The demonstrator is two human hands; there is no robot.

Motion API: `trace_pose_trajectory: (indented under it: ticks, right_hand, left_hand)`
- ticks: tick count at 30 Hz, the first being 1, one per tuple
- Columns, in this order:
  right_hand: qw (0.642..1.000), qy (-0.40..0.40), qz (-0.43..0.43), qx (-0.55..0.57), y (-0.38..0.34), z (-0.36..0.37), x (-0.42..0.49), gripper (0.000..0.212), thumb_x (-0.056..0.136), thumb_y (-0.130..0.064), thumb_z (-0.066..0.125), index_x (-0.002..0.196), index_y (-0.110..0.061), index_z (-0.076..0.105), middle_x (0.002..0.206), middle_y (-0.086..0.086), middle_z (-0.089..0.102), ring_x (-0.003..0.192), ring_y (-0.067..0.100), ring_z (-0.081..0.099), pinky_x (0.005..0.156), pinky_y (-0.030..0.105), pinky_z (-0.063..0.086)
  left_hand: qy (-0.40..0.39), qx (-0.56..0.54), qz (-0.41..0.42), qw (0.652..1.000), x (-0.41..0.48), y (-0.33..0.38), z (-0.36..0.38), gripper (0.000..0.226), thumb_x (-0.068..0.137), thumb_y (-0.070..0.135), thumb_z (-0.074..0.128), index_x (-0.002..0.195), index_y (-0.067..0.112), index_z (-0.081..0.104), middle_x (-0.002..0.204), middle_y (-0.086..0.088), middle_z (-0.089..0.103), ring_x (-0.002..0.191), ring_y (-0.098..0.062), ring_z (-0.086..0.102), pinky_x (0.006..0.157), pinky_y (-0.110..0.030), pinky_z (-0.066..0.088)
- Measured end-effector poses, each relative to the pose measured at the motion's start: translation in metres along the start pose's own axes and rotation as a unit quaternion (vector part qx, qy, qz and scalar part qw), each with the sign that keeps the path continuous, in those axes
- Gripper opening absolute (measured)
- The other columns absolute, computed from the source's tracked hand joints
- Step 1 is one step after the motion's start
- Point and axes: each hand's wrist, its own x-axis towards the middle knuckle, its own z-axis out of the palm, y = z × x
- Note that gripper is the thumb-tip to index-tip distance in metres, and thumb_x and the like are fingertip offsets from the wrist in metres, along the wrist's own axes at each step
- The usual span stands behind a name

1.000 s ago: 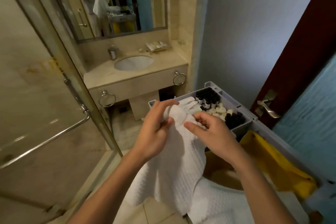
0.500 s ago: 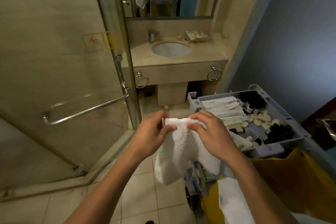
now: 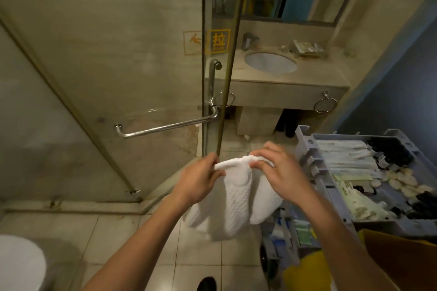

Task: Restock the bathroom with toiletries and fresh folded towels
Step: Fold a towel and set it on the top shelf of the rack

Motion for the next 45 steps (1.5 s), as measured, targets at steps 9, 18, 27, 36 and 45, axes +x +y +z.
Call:
trace_pose_trajectory:
  ticks: [9, 18, 27, 36, 45]
  right_hand:
    - [0.996, -0.084, 0.000, 0.036, -0.010, 0.034, 0.040, 0.013, 0.091, -0.029, 0.066, 0.104, -0.027, 0.068, 0.095, -0.015, 0.055, 0.090, 0.003, 0.054, 0.073, 0.021, 0.040]
    - [0.980, -0.170, -0.052, 0.090, -0.007, 0.066, 0.103, 0.010, 0.092, -0.030, 0.066, 0.102, -0.030, 0.066, 0.096, -0.018, 0.058, 0.090, 0.000, 0.055, 0.075, 0.020, 0.044]
    - [0.943, -0.267, -0.177, 0.093, -0.024, 0.115, 0.173, 0.015, 0.099, -0.027, 0.055, 0.110, -0.026, 0.065, 0.103, -0.007, 0.054, 0.095, 0.009, 0.056, 0.084, 0.028, 0.044]
    - [0.898, -0.321, -0.295, 0.062, -0.092, 0.178, 0.188, 0.014, 0.099, -0.028, 0.052, 0.103, -0.023, 0.065, 0.102, -0.007, 0.051, 0.101, 0.015, 0.051, 0.084, 0.042, 0.045]
    - [0.871, -0.374, -0.313, 0.063, -0.194, 0.254, 0.166, 0.012, 0.091, -0.038, 0.062, 0.096, -0.027, 0.062, 0.094, -0.010, 0.065, 0.090, 0.013, 0.060, 0.080, 0.040, 0.049]
  left_hand:
    - [0.088, -0.105, -0.055, 0.989, -0.025, -0.046, -0.011, 0.003, 0.099, 0.025, 0.056, 0.098, 0.027, 0.059, 0.074, 0.016, 0.056, 0.068, -0.006, 0.053, 0.057, -0.028, 0.036]
    - [0.199, -0.103, -0.164, 0.961, -0.020, -0.062, -0.033, 0.009, 0.097, 0.026, 0.059, 0.089, 0.021, 0.061, 0.073, 0.008, 0.063, 0.068, -0.013, 0.059, 0.063, -0.039, 0.049]
    - [0.260, -0.057, -0.307, 0.913, -0.034, -0.068, -0.046, 0.018, 0.096, 0.042, 0.059, 0.086, 0.027, 0.059, 0.072, 0.008, 0.063, 0.068, -0.009, 0.058, 0.061, -0.040, 0.051]
    - [0.332, -0.026, -0.403, 0.852, -0.094, -0.082, -0.071, 0.021, 0.096, 0.048, 0.056, 0.093, 0.029, 0.063, 0.083, 0.013, 0.067, 0.075, -0.004, 0.061, 0.067, -0.041, 0.055]
    - [0.421, -0.031, -0.465, 0.778, -0.180, -0.144, -0.109, 0.016, 0.093, 0.044, 0.061, 0.083, 0.032, 0.058, 0.068, 0.012, 0.061, 0.068, -0.011, 0.059, 0.063, -0.037, 0.050]
